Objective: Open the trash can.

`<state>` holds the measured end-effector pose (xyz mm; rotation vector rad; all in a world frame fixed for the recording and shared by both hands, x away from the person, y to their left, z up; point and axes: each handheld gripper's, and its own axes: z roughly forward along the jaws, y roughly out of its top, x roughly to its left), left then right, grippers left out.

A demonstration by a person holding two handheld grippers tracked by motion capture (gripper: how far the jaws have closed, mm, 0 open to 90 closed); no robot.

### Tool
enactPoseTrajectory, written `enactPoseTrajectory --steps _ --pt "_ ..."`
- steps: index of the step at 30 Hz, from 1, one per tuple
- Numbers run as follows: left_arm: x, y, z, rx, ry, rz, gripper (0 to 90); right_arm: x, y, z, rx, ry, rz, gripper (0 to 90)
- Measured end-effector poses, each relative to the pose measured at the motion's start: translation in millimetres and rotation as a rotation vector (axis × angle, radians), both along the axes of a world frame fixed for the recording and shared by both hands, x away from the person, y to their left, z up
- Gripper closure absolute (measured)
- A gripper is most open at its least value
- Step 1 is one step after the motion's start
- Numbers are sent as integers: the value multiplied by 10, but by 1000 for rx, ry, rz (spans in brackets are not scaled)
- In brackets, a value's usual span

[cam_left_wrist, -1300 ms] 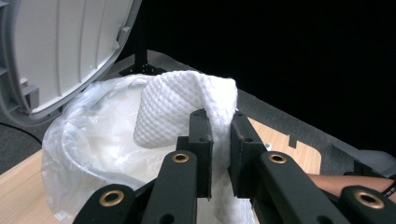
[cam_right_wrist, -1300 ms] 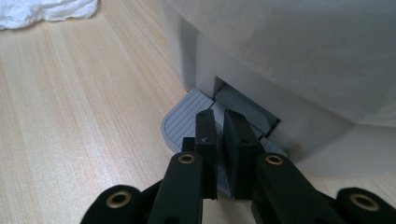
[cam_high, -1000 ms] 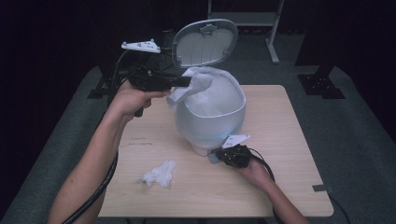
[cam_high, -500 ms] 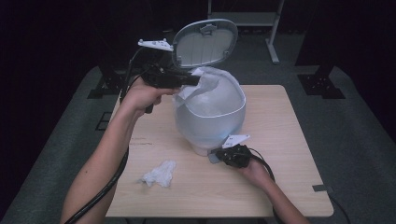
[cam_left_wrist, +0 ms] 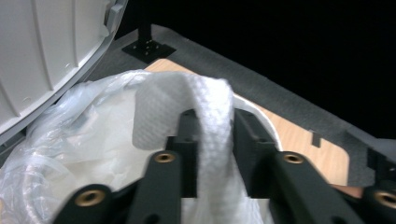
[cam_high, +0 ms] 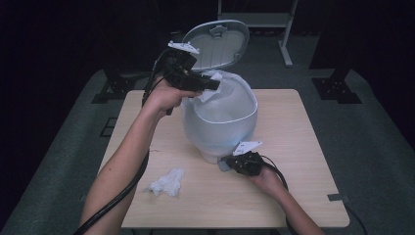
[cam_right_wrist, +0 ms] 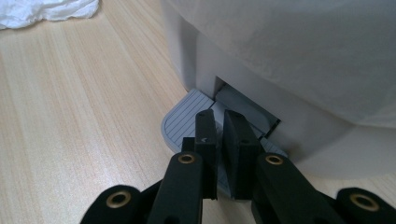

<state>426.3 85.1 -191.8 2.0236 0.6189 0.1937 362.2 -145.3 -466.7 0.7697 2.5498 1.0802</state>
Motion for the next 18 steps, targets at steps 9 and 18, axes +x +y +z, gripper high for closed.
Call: enactPoseTrajectory --steps 9,18 --pt "41 -88 -60 16 12 -11 595 4 -1 0 0 0 3 839" --pt "-13 -5 -86 -4 20 -31 572 3 -1 0 1 0 2 839"
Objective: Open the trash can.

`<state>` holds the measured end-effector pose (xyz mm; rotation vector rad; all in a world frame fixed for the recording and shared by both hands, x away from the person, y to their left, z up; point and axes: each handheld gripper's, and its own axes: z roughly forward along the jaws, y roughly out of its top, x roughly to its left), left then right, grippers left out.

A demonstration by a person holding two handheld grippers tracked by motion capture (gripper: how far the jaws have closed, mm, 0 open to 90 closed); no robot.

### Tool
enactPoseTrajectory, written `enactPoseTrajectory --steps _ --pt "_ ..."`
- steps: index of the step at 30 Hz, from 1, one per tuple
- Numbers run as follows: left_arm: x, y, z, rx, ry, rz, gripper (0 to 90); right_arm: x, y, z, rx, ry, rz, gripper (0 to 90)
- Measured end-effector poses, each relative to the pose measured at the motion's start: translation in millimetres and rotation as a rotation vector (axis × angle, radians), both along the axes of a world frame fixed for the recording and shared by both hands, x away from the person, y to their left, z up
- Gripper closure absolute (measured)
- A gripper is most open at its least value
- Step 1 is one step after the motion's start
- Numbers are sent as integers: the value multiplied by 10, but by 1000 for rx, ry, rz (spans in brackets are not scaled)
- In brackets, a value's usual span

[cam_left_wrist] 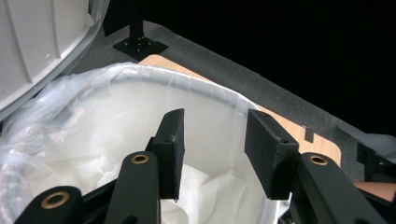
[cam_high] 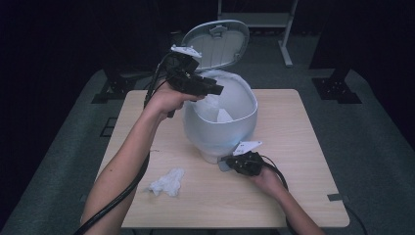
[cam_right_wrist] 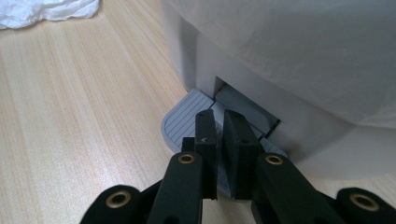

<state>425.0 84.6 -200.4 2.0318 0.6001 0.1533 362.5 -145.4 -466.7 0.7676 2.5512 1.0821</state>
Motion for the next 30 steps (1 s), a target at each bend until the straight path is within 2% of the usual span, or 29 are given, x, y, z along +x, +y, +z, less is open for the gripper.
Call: enactPoseTrajectory --steps 7,20,30 --pt "-83 109 -38 -16 1 -10 546 -2 2 1 0 0 -3 839" --pt "-268 343 -72 -44 -24 -17 510 -6 4 1 -4 -3 -5 839" --pt "-405 484 -122 -36 -44 -8 478 -8 6 2 -5 -4 -8 839"
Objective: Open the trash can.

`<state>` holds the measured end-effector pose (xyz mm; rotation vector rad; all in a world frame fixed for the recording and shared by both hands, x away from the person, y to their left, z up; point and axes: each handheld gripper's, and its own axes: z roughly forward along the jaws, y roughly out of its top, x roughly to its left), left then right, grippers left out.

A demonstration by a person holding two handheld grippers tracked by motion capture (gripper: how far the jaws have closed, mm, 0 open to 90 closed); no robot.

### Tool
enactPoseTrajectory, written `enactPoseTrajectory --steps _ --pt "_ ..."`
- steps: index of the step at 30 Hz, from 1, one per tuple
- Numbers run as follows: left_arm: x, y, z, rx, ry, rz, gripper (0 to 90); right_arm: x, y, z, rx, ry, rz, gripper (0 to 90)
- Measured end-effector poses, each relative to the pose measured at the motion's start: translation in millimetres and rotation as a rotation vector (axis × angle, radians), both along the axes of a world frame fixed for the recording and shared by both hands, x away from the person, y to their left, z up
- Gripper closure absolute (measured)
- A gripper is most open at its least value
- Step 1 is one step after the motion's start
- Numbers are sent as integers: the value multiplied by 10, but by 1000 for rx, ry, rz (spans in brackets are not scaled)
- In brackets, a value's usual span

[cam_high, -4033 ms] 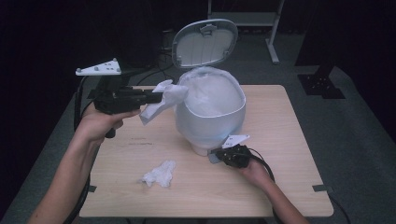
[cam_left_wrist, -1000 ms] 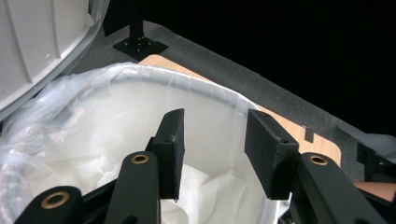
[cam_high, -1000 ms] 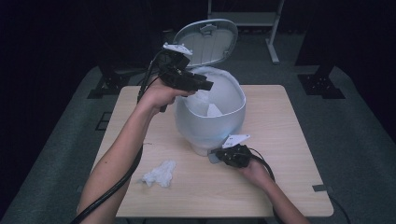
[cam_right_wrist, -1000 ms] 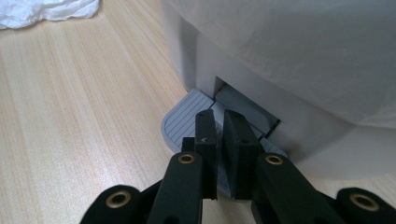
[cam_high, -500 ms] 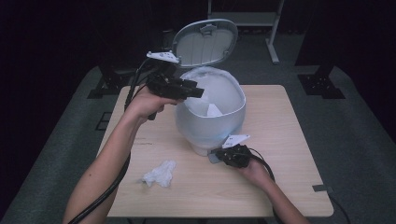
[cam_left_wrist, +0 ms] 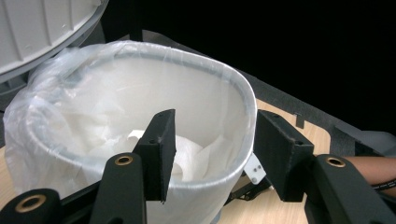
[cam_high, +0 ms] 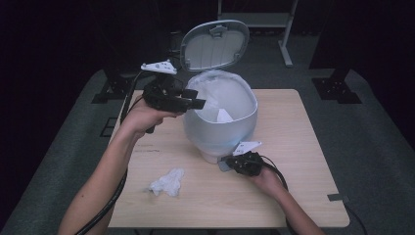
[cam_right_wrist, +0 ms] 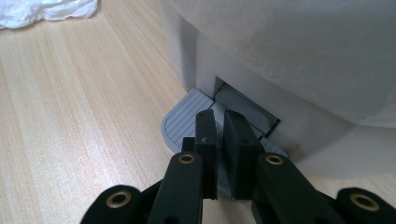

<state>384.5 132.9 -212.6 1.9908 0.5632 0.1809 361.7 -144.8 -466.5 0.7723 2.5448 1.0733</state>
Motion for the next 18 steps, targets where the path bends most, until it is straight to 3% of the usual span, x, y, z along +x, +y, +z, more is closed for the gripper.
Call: enactPoseTrajectory --steps 18 --pt "-211 244 -130 -14 -13 12 425 -5 6 2 -4 0 -4 839"
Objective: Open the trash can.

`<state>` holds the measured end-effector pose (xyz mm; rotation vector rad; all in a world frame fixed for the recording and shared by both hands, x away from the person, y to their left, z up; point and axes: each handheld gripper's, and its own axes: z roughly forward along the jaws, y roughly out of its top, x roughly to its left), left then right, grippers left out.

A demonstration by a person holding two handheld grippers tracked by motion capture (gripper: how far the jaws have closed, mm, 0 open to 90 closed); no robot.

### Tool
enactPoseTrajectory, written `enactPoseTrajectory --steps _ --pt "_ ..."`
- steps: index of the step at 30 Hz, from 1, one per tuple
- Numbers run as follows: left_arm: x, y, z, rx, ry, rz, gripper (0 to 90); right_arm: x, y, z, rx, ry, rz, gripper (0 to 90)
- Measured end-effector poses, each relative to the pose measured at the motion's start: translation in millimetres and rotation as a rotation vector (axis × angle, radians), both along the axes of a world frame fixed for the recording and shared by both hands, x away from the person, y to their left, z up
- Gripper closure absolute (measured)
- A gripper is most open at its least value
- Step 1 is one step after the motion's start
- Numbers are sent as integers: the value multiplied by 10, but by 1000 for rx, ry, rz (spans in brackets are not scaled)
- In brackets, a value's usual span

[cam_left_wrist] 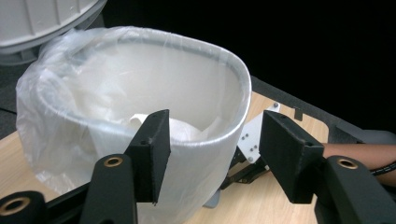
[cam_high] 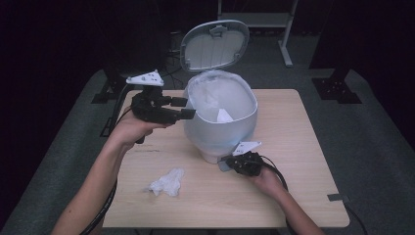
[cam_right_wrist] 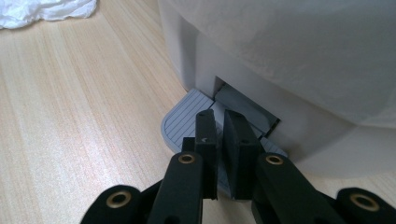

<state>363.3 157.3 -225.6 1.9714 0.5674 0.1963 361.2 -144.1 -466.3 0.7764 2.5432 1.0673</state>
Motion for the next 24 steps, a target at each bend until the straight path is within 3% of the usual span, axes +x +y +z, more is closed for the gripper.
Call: enactPoseTrajectory --steps 24 --pt "-141 301 -310 4 11 39 370 4 -2 -1 3 2 4 839"
